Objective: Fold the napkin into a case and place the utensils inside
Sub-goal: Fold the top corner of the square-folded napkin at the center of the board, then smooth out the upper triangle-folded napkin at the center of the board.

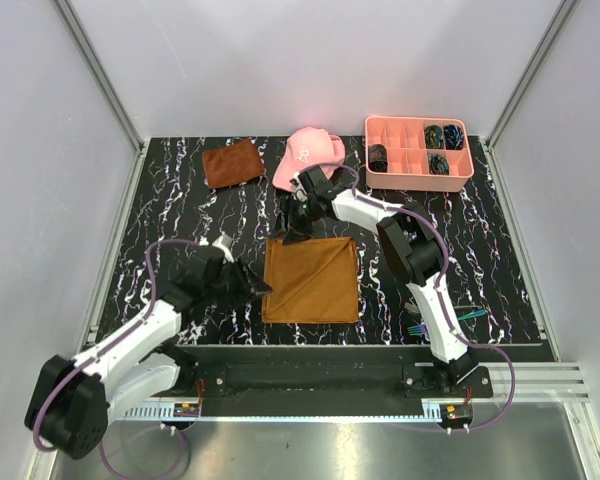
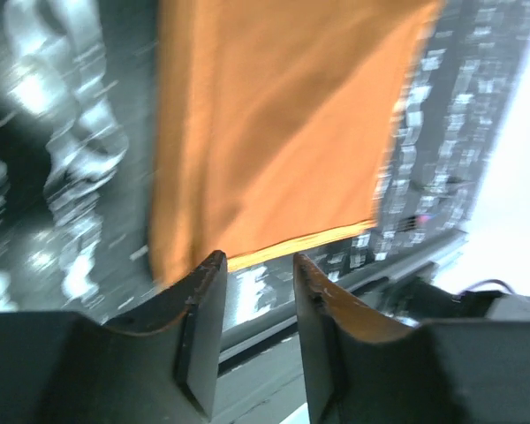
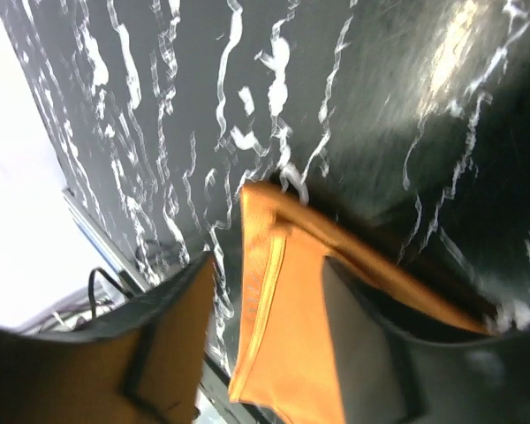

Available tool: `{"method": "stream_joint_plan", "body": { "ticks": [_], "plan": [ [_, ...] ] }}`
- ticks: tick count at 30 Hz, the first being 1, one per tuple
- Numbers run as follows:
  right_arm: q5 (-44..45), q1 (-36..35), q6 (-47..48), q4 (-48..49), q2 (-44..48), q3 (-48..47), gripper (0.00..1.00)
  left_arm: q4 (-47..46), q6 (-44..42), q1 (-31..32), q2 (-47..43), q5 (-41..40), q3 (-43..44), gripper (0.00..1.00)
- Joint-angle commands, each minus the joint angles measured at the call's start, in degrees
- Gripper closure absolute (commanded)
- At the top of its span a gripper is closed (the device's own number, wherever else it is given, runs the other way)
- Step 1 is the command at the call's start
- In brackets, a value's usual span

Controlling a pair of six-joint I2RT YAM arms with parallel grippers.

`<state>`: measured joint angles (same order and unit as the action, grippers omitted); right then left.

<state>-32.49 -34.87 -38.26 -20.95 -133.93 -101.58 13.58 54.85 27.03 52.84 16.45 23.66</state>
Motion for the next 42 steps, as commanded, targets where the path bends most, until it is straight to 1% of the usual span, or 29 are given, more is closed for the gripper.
{"method": "stream_joint_plan", "body": {
  "ticks": [1,2,3,4,5,7,8,11,12,14,15,17,23,25,31,38,42],
  "plan": [
    [4.3,1.9,7.4,-10.2,11.4,-3.5,0.34,-11.1,-1.7,0.4,8.6,7.3,5.1,0.67],
    [6.1,2.6,8.3,-10.4,13.6,0.5,0.25,-11.9,-1.9,0.5,10.2,8.9,5.0,0.69],
    [6.9,3.7,8.9,-10.3,17.9,3.0,0.21,-12.4,-2.0,0.5,12.5,9.5,5.0,0.7],
    [7.1,5.5,9.9,-9.6,19.8,5.5,0.19,-13.4,-2.8,0.5,13.5,10.0,4.6,0.7],
    [5.8,6.5,10.4,-9.0,21.6,10.3,0.18,-13.4,-3.3,0.5,15.3,10.9,4.4,0.72],
    [4.3,8.5,11.0,-6.2,24.9,14.8,0.18,-14.8,-4.1,0.5,16.2,11.0,3.9,0.73],
    [2.5,9.0,11.1,-5.3,25.6,18.1,0.19,-15.2,-4.3,0.5,16.9,11.1,3.6,0.74],
    [-0.7,10.4,11.6,-2.2,26.3,22.1,0.34,-14.3,-5.4,0.5,17.6,10.0,3.3,0.76],
    [-1.6,10.8,10.8,-0.9,26.4,23.1,0.44,-14.1,-5.5,0.5,17.5,9.7,2.9,0.77],
    [-3.6,11.4,10.1,2.0,26.0,24.5,0.55,-13.8,-5.5,0.5,17.2,8.9,2.3,0.78],
    [-4.2,11.8,10.0,2.8,25.2,24.8,0.64,-13.8,-5.4,0.5,17.0,8.7,1.4,0.78],
    [-4.5,12.2,9.9,3.6,24.3,25.8,0.69,-13.8,-5.6,0.5,16.9,8.4,0.8,0.79],
    [-5.7,14.8,10.0,7.5,22.9,29.0,0.71,-13.8,-5.9,0.5,16.5,7.6,-2.0,0.8],
    [-7.0,16.0,10.7,7.9,21.8,28.9,0.71,-13.8,-6.2,0.5,16.5,7.1,-2.3,0.8],
    [-7.2,17.6,12.0,8.5,18.4,28.8,0.72,-12.3,-6.9,0.4,17.4,5.8,-3.4,0.81],
    [-7.4,19.2,14.3,10.8,15.4,29.6,0.72,-13.4,-6.6,0.4,18.0,5.7,-5.7,0.82],
    [-8.2,19.5,15.6,12.2,13.2,28.3,0.71,-15.1,-6.3,0.5,19.1,6.1,-6.5,0.83]
  ]
}}
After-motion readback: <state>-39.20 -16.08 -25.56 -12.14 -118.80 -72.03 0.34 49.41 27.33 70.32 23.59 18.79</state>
